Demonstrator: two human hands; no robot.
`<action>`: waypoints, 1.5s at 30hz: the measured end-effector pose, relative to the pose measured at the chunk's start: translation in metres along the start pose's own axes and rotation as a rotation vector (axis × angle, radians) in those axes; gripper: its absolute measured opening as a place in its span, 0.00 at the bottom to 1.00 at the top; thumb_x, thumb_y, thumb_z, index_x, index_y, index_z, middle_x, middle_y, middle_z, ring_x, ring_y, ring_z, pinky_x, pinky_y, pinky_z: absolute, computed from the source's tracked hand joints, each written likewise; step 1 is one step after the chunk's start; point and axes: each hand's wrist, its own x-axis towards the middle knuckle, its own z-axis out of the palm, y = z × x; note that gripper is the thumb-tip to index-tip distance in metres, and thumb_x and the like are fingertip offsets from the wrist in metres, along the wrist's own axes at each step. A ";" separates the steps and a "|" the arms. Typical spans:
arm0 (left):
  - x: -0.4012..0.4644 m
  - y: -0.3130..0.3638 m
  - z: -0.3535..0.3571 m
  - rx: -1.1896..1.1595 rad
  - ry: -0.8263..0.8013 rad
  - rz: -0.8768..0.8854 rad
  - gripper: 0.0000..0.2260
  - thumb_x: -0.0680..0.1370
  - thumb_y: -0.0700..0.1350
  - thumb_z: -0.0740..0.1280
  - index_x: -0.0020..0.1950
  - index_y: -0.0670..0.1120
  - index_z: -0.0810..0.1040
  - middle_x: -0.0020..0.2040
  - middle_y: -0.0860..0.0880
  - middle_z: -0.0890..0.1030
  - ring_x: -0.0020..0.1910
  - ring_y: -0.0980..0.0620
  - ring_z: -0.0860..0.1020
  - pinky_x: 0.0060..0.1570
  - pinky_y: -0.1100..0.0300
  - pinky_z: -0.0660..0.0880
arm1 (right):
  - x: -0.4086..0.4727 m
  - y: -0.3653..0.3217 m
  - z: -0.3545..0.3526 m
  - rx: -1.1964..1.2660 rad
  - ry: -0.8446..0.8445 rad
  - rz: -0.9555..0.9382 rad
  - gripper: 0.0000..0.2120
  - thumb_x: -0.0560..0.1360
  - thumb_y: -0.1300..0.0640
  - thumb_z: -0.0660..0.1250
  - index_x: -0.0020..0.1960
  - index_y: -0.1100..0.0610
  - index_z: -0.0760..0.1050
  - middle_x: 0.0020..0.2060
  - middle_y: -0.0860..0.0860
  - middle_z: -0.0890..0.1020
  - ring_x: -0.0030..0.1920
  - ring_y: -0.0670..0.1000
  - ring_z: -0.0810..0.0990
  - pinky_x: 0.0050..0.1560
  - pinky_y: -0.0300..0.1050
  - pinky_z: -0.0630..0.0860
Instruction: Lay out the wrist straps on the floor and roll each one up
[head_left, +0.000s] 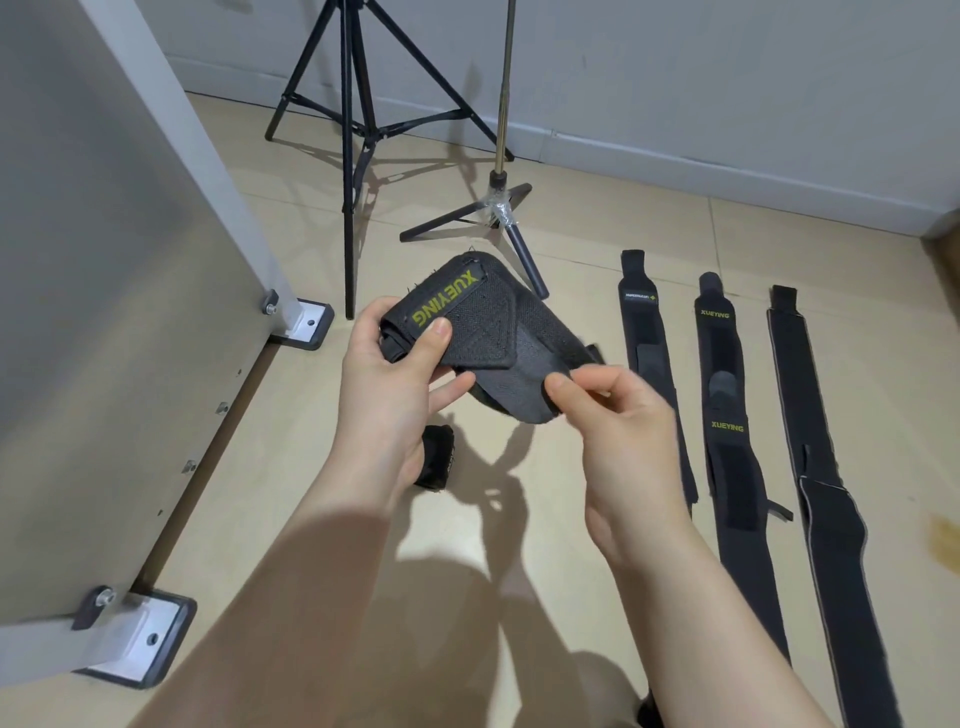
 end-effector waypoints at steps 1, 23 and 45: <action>-0.001 -0.001 0.001 0.001 0.004 -0.004 0.13 0.78 0.38 0.66 0.61 0.46 0.70 0.50 0.48 0.78 0.42 0.48 0.80 0.33 0.64 0.77 | -0.002 -0.002 0.000 -0.037 0.020 -0.101 0.10 0.72 0.67 0.70 0.37 0.55 0.75 0.34 0.45 0.78 0.36 0.42 0.76 0.41 0.31 0.72; -0.002 -0.004 0.003 0.032 -0.037 0.094 0.11 0.78 0.37 0.65 0.57 0.49 0.70 0.50 0.49 0.79 0.46 0.50 0.82 0.39 0.62 0.79 | -0.003 -0.009 0.003 0.366 -0.340 0.173 0.08 0.81 0.62 0.54 0.51 0.60 0.71 0.44 0.55 0.82 0.42 0.47 0.80 0.41 0.35 0.75; 0.010 0.003 -0.015 0.297 -0.023 0.225 0.13 0.73 0.41 0.71 0.52 0.55 0.75 0.48 0.51 0.80 0.49 0.51 0.79 0.50 0.55 0.78 | 0.005 -0.008 -0.019 -0.371 -0.250 0.147 0.06 0.75 0.64 0.66 0.43 0.54 0.77 0.60 0.47 0.76 0.61 0.46 0.72 0.53 0.37 0.65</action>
